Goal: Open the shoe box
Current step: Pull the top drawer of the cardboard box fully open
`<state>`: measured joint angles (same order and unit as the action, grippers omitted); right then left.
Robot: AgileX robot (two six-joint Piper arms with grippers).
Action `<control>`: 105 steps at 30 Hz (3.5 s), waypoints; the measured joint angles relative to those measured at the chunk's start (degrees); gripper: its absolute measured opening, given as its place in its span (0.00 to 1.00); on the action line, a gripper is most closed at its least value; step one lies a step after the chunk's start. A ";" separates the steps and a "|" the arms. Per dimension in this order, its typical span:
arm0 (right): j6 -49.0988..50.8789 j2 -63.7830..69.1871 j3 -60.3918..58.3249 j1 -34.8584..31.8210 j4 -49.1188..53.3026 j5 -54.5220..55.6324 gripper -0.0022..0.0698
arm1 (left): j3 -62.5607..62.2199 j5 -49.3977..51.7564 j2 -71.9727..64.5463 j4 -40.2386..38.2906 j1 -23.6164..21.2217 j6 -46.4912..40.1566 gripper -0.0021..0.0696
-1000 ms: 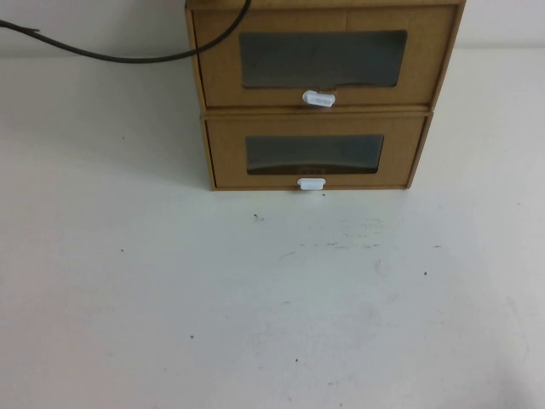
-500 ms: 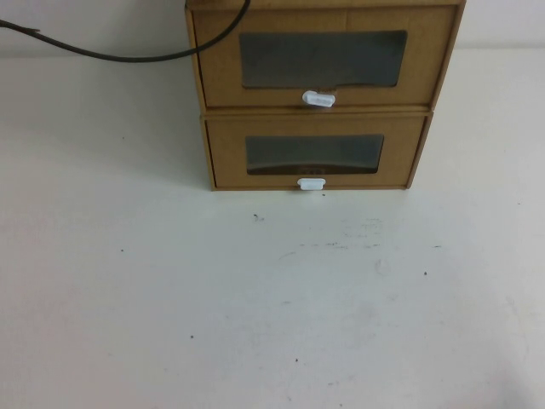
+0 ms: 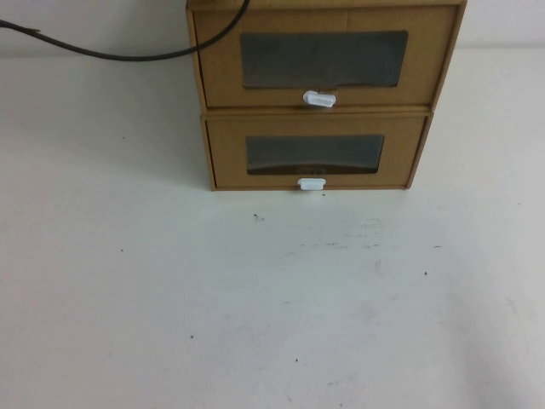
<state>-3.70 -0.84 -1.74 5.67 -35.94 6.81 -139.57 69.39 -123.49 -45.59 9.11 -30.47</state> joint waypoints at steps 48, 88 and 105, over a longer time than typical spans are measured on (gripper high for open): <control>38.61 88.33 59.94 46.11 123.05 -38.96 0.00 | -0.07 0.00 0.00 0.19 0.00 1.62 0.02; 33.67 106.26 79.32 40.56 130.30 -42.26 0.48 | -0.07 0.10 0.00 0.19 0.00 2.93 0.02; 35.32 107.45 79.37 39.43 130.34 -38.80 0.46 | -0.07 0.10 0.00 0.19 0.00 4.05 0.02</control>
<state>31.62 106.61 77.63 45.10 94.40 -31.99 -139.64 69.48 -123.49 -45.40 9.11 -26.42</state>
